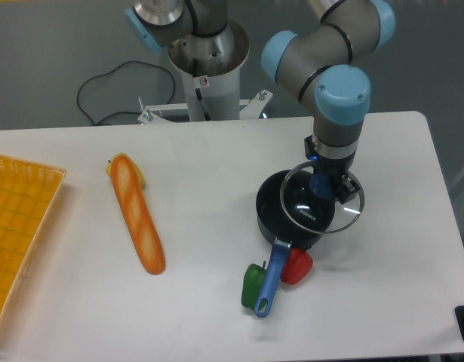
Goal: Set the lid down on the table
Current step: 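Carry the glass lid beside the saucepan and lower it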
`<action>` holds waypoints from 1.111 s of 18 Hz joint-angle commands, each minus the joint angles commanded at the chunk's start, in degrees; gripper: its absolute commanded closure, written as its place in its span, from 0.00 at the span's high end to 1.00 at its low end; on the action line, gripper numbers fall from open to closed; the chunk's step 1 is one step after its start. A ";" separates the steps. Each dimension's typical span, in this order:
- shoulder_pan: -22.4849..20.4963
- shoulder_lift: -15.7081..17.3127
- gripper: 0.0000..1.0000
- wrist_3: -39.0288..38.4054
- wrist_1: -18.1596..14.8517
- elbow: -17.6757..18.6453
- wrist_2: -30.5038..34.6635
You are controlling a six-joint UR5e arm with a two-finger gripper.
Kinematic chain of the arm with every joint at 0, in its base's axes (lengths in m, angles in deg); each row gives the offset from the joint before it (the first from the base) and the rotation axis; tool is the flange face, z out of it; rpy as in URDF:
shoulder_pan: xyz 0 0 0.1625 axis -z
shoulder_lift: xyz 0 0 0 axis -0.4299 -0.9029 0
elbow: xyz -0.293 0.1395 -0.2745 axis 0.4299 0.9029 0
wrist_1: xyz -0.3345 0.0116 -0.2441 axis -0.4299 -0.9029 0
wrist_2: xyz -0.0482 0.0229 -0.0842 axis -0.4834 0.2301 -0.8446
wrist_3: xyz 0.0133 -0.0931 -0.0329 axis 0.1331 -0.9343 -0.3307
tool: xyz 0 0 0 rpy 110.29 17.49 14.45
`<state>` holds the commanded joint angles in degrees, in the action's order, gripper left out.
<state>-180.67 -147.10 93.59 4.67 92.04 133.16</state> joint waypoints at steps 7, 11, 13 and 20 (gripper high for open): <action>-2.46 -0.26 0.67 5.97 0.35 -0.17 1.32; -5.19 -0.70 0.67 11.51 0.53 0.00 1.15; -5.71 -1.49 0.67 11.87 0.61 0.09 1.15; -9.14 -3.51 0.67 18.02 2.98 0.18 0.88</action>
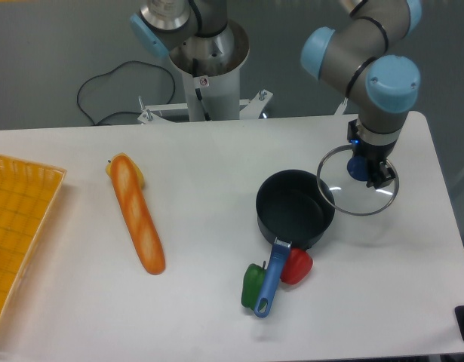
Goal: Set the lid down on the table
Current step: 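Carry the glass lid beside the saucepan and lower it, then set the glass lid flat on the table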
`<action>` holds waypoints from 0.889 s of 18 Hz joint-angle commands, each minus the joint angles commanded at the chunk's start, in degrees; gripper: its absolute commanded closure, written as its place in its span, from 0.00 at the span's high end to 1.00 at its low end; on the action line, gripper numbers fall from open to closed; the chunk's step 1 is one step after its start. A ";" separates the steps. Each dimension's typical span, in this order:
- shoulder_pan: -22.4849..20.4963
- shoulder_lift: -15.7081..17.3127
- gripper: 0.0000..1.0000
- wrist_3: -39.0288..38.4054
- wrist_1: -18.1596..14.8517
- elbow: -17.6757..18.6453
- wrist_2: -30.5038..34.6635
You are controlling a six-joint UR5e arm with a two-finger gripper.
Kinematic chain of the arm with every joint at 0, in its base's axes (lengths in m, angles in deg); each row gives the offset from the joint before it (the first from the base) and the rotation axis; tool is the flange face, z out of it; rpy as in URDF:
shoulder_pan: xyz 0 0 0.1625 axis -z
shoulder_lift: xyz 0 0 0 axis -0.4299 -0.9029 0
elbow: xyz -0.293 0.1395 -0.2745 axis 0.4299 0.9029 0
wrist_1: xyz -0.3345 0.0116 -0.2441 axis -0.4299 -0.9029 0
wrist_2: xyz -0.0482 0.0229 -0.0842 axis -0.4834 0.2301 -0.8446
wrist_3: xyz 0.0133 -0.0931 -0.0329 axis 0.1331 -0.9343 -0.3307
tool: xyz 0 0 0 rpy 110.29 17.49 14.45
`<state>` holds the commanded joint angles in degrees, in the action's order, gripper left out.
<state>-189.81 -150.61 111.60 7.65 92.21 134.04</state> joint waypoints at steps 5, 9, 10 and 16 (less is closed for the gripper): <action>-1.59 -1.94 0.67 3.78 1.85 0.09 -0.18; -1.59 -3.69 0.67 3.79 2.55 0.09 -0.26; -1.41 -4.57 0.67 3.79 3.34 0.17 -0.26; -1.50 -7.12 0.67 3.61 6.16 0.09 -0.61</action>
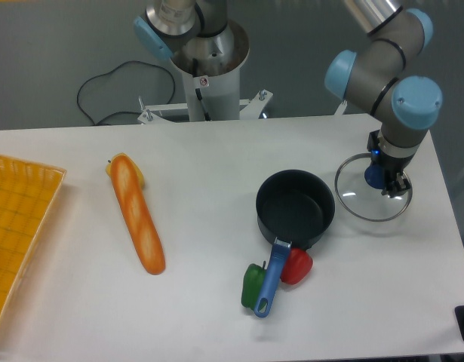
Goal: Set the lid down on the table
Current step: 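Set the glass lid flat on the table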
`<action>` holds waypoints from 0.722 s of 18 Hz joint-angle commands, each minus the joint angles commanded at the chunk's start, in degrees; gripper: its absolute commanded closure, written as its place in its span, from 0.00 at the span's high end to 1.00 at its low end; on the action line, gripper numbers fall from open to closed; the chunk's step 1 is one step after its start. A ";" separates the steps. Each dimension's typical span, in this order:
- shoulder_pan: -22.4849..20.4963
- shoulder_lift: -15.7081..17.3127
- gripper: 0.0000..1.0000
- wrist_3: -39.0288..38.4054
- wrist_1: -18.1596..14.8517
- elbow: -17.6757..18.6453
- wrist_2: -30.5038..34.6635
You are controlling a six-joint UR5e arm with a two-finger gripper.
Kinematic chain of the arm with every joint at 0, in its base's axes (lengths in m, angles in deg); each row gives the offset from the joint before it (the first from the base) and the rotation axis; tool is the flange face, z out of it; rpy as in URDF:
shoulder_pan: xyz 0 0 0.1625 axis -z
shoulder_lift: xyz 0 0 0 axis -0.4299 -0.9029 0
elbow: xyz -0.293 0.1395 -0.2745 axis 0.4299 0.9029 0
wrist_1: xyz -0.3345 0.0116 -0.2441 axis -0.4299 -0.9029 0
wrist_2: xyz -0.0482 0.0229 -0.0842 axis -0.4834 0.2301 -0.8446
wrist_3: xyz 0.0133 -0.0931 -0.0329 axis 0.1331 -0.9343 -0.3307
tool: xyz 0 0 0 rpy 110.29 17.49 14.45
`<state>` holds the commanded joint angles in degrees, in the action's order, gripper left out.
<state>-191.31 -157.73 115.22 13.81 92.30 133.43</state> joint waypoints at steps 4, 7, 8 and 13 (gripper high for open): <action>-0.18 -0.44 0.67 0.09 0.00 0.00 -0.09; -0.18 -0.62 0.67 0.09 0.00 0.09 -0.09; -0.18 -0.62 0.67 0.09 0.00 0.09 -0.18; 0.09 -0.62 0.67 -0.18 0.00 0.00 -0.09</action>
